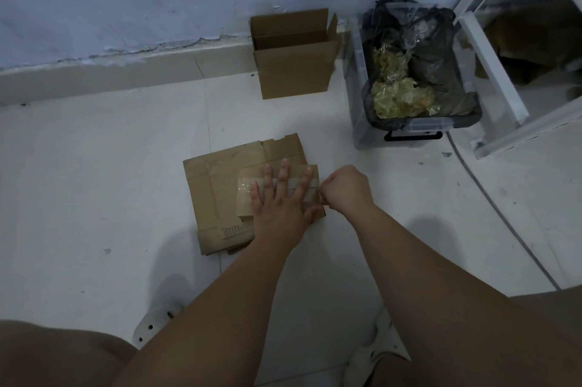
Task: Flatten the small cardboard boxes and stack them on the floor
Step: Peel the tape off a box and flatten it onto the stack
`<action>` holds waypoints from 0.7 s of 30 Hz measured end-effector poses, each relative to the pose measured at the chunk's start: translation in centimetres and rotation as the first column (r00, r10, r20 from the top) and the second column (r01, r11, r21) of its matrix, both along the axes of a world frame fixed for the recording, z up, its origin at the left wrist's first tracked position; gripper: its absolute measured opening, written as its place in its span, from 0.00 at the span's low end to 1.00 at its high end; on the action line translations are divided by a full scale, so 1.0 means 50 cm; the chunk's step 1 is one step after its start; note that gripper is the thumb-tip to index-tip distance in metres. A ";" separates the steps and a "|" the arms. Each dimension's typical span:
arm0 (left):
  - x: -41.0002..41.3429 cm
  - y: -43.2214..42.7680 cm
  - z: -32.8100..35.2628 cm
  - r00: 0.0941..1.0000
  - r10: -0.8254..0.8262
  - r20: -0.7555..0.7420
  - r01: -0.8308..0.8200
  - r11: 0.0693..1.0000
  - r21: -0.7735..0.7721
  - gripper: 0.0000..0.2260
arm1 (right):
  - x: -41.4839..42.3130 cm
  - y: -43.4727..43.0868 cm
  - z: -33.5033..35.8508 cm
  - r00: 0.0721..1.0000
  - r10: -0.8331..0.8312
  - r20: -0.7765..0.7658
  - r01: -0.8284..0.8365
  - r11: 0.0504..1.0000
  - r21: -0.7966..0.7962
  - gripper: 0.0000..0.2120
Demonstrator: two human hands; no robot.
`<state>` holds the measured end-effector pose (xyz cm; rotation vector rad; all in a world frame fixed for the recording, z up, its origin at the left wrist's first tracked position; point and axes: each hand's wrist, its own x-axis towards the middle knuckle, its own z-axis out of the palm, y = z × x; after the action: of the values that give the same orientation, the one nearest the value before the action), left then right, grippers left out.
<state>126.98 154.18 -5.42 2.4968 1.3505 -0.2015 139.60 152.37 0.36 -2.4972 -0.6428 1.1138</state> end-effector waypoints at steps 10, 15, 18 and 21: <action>0.005 -0.016 -0.002 0.999 0.023 -0.034 -0.023 1.000 0.008 0.25 | -0.010 0.020 0.018 0.976 0.141 0.165 -0.140 0.990 -0.014 0.10; 0.011 -0.015 0.012 0.999 0.041 0.027 -0.040 0.999 -0.031 0.30 | -0.011 0.041 0.036 0.963 0.256 0.085 -0.252 0.966 -0.053 0.09; 0.023 -0.007 0.029 0.983 0.136 0.122 -0.122 0.986 -0.112 0.27 | -0.023 0.051 0.046 0.956 0.275 0.105 -0.270 0.961 -0.062 0.05; 0.032 0.012 0.037 0.945 0.257 0.204 -0.229 0.961 -0.153 0.13 | -0.020 0.060 0.057 0.965 0.254 0.070 -0.251 0.966 -0.056 0.07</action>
<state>128.59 154.77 -3.58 2.1504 1.4835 0.0440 138.60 155.39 3.20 -2.5615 -0.9916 1.1334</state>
